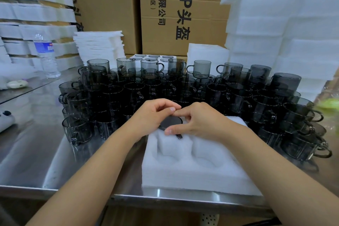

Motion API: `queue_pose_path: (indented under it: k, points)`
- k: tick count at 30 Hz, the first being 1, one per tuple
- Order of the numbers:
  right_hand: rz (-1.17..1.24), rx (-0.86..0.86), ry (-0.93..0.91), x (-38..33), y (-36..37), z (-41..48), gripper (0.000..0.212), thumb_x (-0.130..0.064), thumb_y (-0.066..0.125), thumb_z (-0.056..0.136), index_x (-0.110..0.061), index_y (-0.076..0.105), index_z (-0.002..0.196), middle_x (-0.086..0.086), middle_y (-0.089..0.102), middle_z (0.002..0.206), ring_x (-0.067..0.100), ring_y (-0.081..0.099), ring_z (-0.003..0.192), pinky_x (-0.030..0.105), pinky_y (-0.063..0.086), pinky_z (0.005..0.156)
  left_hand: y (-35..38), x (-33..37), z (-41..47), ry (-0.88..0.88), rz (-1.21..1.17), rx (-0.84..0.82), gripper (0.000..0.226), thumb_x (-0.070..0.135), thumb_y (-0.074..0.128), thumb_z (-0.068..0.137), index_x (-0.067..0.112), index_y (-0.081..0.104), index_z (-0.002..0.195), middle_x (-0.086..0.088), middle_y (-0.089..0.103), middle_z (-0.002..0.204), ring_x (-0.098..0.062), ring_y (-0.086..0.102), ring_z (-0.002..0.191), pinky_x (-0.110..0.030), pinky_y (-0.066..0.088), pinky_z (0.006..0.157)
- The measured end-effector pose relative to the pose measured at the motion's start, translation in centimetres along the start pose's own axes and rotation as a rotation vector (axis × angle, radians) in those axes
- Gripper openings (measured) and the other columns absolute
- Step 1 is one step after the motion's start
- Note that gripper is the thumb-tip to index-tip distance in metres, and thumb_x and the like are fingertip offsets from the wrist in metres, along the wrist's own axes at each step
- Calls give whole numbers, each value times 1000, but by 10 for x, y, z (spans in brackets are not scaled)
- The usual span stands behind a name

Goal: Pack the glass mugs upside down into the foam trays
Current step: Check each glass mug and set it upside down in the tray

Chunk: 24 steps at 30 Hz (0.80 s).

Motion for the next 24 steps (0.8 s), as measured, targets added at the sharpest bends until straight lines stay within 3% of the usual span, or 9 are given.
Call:
queue_pose_path:
  k: [3, 7, 12, 16, 18, 21, 22, 24]
  points:
    - [-18, 17, -2, 0, 0, 0, 63, -70, 62, 68, -7, 63, 79, -2, 31, 52, 9, 31, 49, 24, 21, 47, 0, 0, 0, -6, 3, -2, 17, 15, 57, 95, 24, 71, 99, 9, 72, 95, 4, 64, 85, -4, 45, 71]
    - [42, 11, -17, -2, 0, -4, 57, -74, 50, 72, -25, 72, 92, -3, 29, 47, 10, 31, 47, 21, 25, 46, 1, -1, 0, -11, -33, -7, 17, 13, 57, 94, 24, 71, 97, 7, 73, 92, 3, 65, 83, -7, 48, 70]
    - [-5, 17, -18, -1, 0, -1, 57, -66, 58, 77, -9, 66, 82, -3, 27, 50, 10, 28, 48, 23, 24, 46, 0, -1, 1, -15, -20, 4, 16, 13, 60, 93, 23, 71, 97, 6, 73, 92, 1, 66, 83, -8, 49, 71]
    - [11, 50, -4, 0, 1, -6, 51, -69, 56, 75, -20, 70, 80, -5, 37, 45, 8, 35, 47, 21, 26, 46, -1, -4, 1, -29, -39, 18, 12, 15, 62, 91, 19, 72, 97, 1, 73, 92, -6, 67, 83, -14, 51, 72]
    - [64, 234, 59, 4, -10, -10, 44, -68, 54, 76, -28, 72, 78, -7, 43, 46, 8, 39, 48, 22, 28, 48, 1, -6, 1, -40, -93, 12, 11, 17, 64, 89, 19, 73, 95, -1, 74, 92, -6, 67, 81, -15, 52, 71]
    - [-63, 777, 238, 21, -50, -27, 31, -48, 55, 88, -25, 72, 78, -8, 54, 68, 17, 53, 70, 31, 37, 64, 0, -10, 3, -65, -93, 40, 9, 19, 67, 87, 25, 74, 91, 4, 74, 90, -1, 66, 77, -11, 50, 67]
    - [-158, 873, 298, 27, -61, -34, 25, -39, 55, 90, -22, 72, 86, -2, 58, 81, 22, 54, 81, 34, 37, 71, -1, -12, 3, -72, -90, 43, 10, 20, 68, 87, 27, 74, 89, 6, 74, 89, 1, 65, 75, -9, 49, 64]
    - [-309, 826, 482, 46, -69, -38, 26, -30, 54, 90, -22, 67, 112, 3, 54, 109, 25, 47, 102, 36, 32, 86, -1, -13, 4, -72, -90, 43, 12, 19, 68, 87, 29, 74, 87, 9, 74, 86, 4, 65, 73, -7, 46, 61]
Point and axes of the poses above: each hand's wrist, its own z-axis towards the middle knuckle, its own y-axis out of the palm, x = y × z, the point moved 7 cm from there along z, towards the middle knuckle
